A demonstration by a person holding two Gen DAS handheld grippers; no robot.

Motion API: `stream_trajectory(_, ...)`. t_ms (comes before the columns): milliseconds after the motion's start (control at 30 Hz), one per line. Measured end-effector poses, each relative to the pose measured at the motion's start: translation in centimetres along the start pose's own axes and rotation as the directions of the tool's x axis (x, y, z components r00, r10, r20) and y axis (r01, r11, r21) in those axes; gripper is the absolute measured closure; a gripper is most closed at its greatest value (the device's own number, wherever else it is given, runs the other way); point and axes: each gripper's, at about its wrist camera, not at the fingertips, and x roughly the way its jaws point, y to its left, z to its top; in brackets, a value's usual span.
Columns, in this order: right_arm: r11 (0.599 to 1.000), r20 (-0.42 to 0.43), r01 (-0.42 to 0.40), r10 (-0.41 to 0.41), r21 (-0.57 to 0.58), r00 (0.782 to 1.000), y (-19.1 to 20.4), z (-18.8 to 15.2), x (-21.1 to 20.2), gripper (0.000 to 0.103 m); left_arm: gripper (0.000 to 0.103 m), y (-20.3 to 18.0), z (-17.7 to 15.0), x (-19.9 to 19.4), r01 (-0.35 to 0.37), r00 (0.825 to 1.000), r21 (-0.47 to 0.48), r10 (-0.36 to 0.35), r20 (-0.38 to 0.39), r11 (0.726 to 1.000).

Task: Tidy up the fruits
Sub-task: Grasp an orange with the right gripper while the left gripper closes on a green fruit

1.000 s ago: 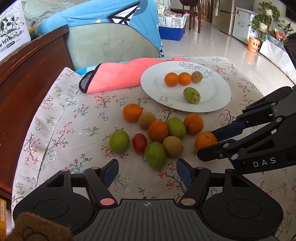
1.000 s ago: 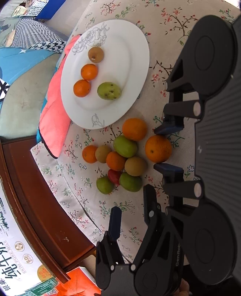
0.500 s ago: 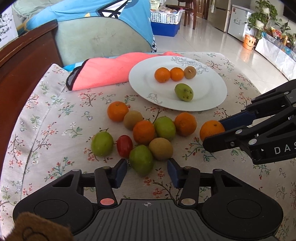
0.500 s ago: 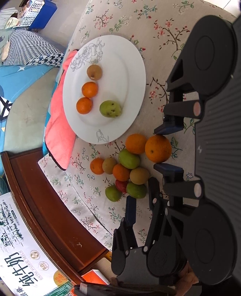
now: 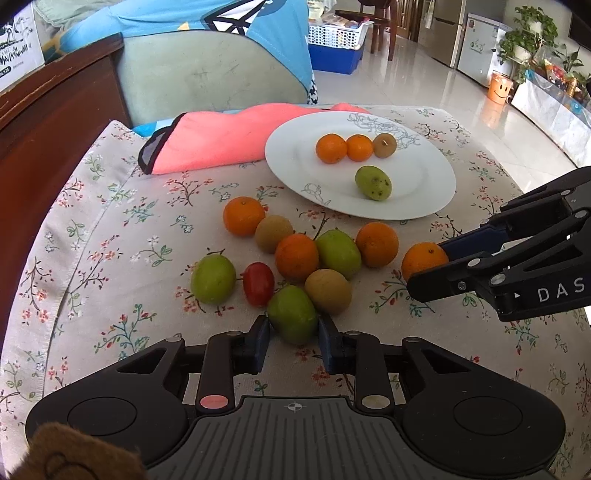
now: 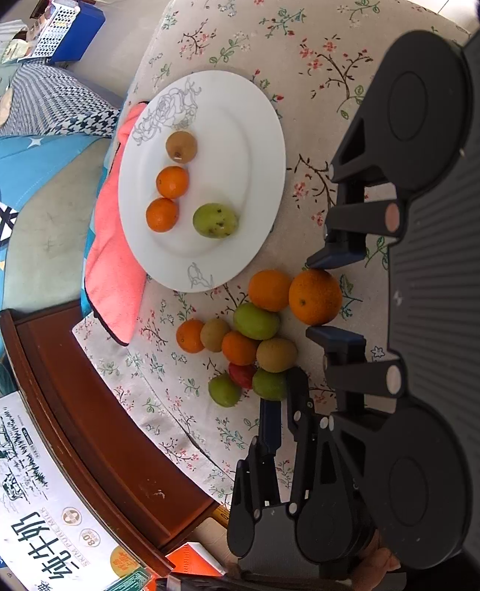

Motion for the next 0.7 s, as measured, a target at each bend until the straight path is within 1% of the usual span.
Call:
stream_trajectory(33,1.0,-0.002,0.001,-0.001,0.0,1.0,0.0,0.0,0.1,0.069,0.074,0.0,0.1,0.0,-0.008,1.0,-0.006,0.008,0.006,1.0)
stream_trajectory(267,1.0,-0.002,0.0,0.0,-0.003,1.0,0.1,0.0,0.2,0.069,0.076,-0.2,0.4,0.4,-0.022,1.0,0.006,0.022,0.011,1.0)
stream_trajectory(467,1.0,0.002,-0.004,0.004,-0.001,1.0,0.1,0.1,0.1,0.069,0.076,0.2,0.3,-0.7,-0.036,0.999,-0.023,0.037,0.028,0.999)
stream_trajectory(600,1.0,0.001,-0.011,0.011,-0.003,1.0,0.2,0.1,0.1,0.069,0.076,0.4,0.3,-1.4,-0.013,0.999,-0.048,0.015,0.035,0.999)
stream_trajectory(700,1.0,0.011,-0.016,0.016,-0.002,1.0,0.2,0.3,-0.1,0.069,0.076,0.3,0.4,-1.9,-0.008,0.999,-0.044,0.01,0.047,0.999)
